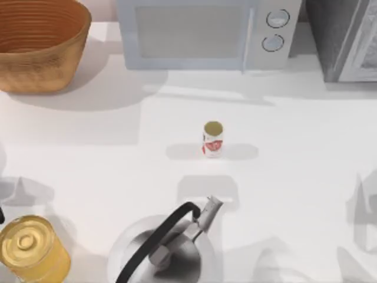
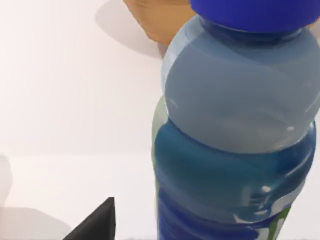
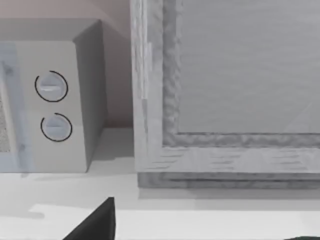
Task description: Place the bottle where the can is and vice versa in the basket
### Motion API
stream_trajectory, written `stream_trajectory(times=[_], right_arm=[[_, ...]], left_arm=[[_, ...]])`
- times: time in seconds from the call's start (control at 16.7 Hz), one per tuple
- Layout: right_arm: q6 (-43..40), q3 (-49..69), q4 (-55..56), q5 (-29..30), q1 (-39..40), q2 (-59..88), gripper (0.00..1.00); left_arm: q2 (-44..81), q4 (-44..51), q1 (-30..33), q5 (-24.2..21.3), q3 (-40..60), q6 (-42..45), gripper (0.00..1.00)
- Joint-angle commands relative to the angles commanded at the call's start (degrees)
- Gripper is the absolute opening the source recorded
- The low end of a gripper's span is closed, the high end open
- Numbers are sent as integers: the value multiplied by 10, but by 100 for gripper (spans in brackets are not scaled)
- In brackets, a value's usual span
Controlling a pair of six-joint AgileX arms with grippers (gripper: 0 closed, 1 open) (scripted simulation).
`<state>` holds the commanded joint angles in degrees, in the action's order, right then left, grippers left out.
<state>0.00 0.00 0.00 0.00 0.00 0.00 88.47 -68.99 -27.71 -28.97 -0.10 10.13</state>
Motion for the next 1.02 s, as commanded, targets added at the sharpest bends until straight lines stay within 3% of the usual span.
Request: stream_trajectory(times=[0.54, 1.02], right_arm=[[0, 0, 0, 0, 0, 0, 100], [0, 0, 0, 0, 0, 0, 100]], left_arm=[[41, -40, -17, -11, 3, 2, 100], [171, -93, 58, 59, 94, -25, 100]])
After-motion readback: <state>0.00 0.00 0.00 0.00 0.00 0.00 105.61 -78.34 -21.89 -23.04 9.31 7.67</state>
